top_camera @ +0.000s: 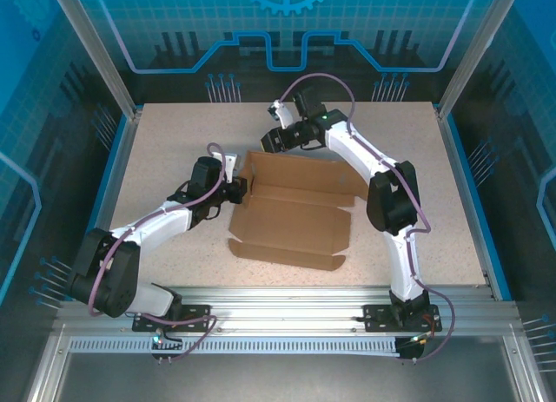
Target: Fold the paper box
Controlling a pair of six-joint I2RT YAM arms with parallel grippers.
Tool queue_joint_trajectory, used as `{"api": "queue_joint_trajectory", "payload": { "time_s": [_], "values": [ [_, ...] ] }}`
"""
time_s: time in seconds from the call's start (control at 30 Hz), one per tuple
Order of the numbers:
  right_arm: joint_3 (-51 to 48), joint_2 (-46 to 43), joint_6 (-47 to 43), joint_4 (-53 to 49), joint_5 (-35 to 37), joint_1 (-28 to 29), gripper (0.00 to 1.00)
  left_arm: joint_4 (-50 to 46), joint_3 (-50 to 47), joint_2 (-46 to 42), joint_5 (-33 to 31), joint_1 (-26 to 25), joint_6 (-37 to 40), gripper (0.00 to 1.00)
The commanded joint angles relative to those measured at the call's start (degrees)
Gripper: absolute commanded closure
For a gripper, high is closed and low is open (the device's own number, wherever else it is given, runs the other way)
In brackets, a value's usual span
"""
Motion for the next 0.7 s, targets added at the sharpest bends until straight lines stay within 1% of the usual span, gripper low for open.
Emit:
{"api": "queue_joint_trajectory", "payload": {
  "time_s": [0.0,0.3,0.5,0.67],
  "values": [
    [-2.6,-3.3,-0.3,2.3,-0.8,0.7,0.58,-4.2,0.1,1.4,0.5,-0.8,0.9,0.90],
    [-10.5,-7.3,0.7,9.9,-0.7,1.0,0.54,-4.4,0.1,1.2,0.5,-0.9,1.1,0.90],
    [-17.2,-10.4,2.5,17.0,-1.1,1.0,0.52,-4.4,0.2,1.3,1.0,-0.9,1.4,0.90],
    [-21.9,-12.0,5.7,24.6,-1.8,1.0,0.49,-4.4,0.4,1.1,1.3,-1.0,1.5,0.90]
  ]
}}
